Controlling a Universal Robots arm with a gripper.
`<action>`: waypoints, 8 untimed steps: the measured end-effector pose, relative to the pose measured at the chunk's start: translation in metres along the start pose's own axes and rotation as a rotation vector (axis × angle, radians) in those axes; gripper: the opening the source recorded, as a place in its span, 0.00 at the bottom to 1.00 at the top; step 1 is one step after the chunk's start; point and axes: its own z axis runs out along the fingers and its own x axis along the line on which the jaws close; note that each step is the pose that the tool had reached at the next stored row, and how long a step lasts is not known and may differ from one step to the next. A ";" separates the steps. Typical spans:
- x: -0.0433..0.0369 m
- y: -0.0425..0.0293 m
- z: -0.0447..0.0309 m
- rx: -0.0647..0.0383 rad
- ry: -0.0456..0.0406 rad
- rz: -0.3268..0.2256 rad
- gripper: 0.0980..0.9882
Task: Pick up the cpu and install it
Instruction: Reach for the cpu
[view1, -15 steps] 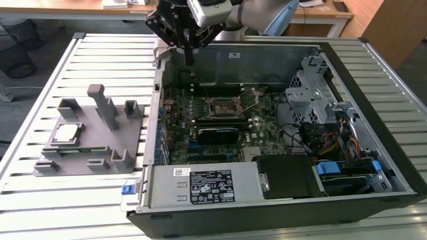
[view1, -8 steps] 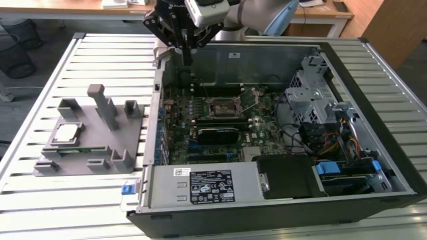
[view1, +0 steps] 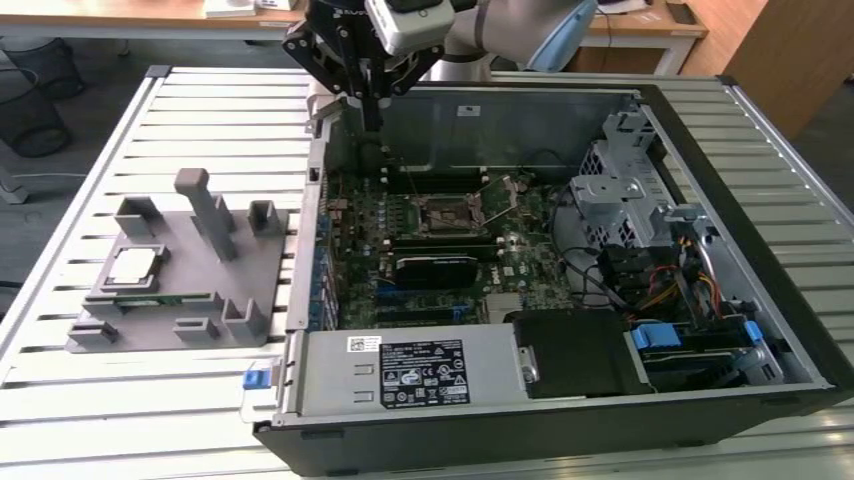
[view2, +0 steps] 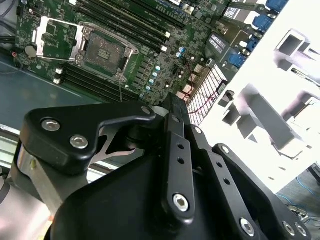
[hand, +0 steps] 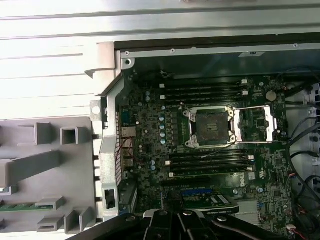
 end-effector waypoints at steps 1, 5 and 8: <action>0.0003 0.0000 0.0001 0.000 0.0000 0.000 0.01; 0.0016 -0.0001 0.0002 0.000 0.0000 0.000 0.01; 0.0028 -0.0002 0.0003 0.000 0.0000 0.000 0.01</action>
